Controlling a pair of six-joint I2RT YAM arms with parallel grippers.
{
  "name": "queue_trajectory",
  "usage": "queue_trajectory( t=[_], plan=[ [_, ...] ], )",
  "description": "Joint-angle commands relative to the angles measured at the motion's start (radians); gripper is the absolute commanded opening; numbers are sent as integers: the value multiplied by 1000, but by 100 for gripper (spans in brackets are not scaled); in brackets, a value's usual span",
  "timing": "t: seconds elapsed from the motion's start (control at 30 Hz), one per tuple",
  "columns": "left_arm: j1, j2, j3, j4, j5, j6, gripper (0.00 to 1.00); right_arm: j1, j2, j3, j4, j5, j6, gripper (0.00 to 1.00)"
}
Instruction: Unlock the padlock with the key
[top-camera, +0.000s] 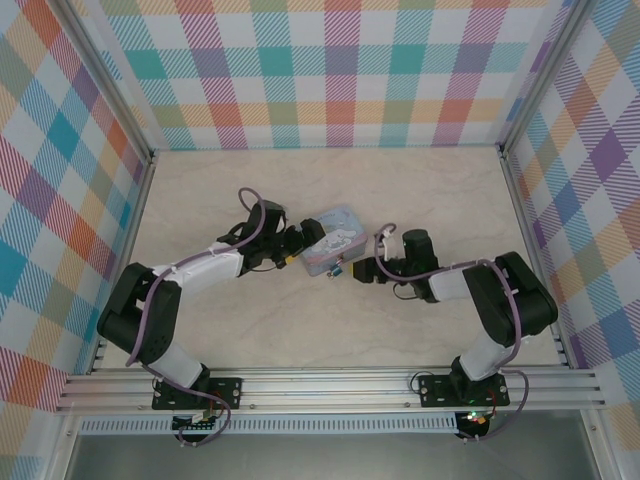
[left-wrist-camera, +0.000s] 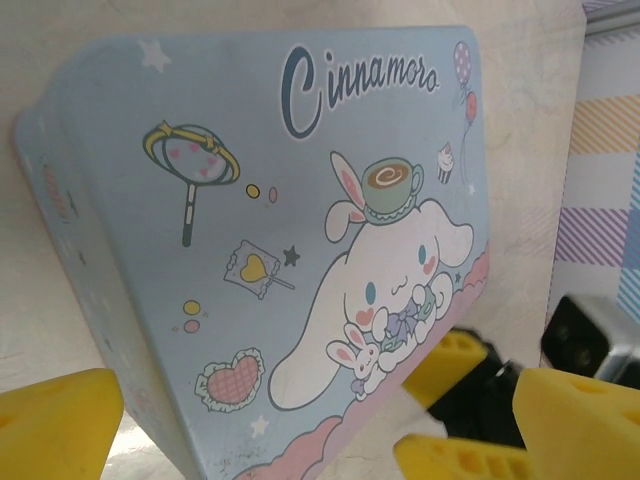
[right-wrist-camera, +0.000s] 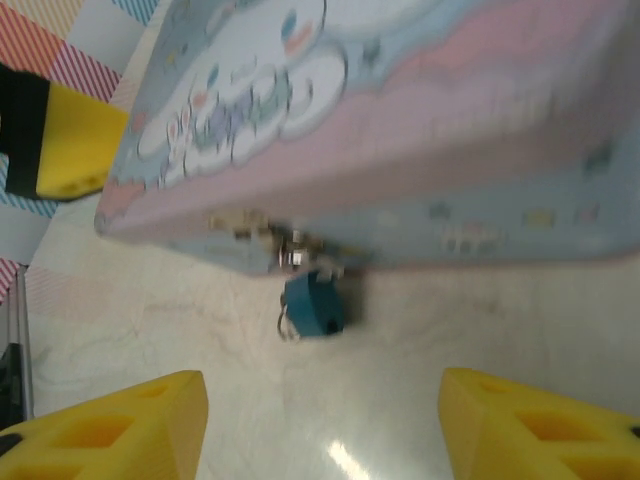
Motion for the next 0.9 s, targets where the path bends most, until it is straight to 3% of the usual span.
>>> queue_trajectory(
  t=[0.0, 0.13, 0.27, 0.87],
  plan=[
    [-7, -54, -11, -16, -38, 8, 100, 25, 4, -53, 150, -20, 104, 59],
    [-7, -68, -10, -26, -34, 5, 100, 52, 79, -67, 269, -1, 203, 54],
    [-5, -76, -22, -15, -31, -6, 100, 54, 112, -39, 278, 4, 205, 50],
    [20, -39, -12, 1, -86, -27, 100, 53, 287, 64, 374, -29, 224, 46]
  ],
)
